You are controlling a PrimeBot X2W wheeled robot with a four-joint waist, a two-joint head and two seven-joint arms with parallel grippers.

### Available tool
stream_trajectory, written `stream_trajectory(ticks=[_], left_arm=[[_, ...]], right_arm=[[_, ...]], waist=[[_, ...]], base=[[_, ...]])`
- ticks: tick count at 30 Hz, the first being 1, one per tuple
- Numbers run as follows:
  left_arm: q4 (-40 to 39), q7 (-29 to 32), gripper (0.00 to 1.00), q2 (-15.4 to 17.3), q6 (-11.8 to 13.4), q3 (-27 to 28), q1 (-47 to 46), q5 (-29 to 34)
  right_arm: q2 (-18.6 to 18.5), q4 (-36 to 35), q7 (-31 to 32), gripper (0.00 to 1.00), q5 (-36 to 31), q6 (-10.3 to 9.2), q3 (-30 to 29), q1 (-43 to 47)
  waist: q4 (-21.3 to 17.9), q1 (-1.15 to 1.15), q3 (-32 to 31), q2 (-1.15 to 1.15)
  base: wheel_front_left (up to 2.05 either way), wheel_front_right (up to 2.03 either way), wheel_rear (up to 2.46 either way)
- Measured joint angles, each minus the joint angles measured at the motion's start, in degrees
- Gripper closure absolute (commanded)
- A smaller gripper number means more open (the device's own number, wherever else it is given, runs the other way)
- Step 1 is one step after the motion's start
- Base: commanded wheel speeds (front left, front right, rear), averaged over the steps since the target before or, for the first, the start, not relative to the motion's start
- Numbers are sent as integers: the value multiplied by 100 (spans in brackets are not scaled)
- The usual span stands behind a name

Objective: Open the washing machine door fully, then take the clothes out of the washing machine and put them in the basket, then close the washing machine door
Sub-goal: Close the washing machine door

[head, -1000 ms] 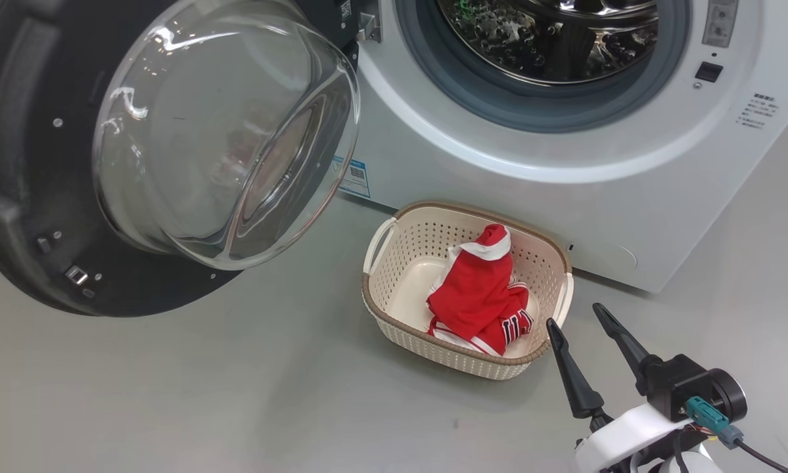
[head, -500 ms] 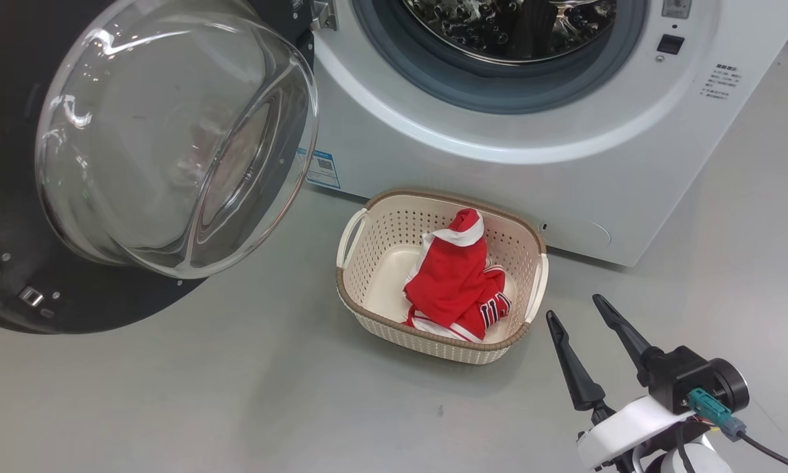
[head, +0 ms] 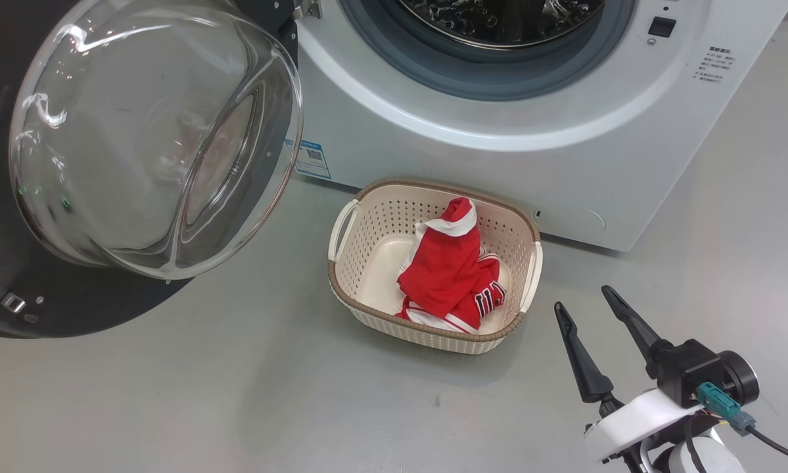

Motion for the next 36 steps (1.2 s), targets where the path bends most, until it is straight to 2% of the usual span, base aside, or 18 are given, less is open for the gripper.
stream_trajectory(ticks=[19,36], left_arm=[[288,956,100,214,-353,-226,-44,-312],[157,2135,100,141,-632,-422,104,-1036]], right_arm=[[-37,-29,0,0,1,-1,-11,-24],[-43,-19,-1,0,7,-5,-25,-27]], waist=[[65,0,61,0],[68,0,3,0]], base=[[0,0,0],[0,0,0]])
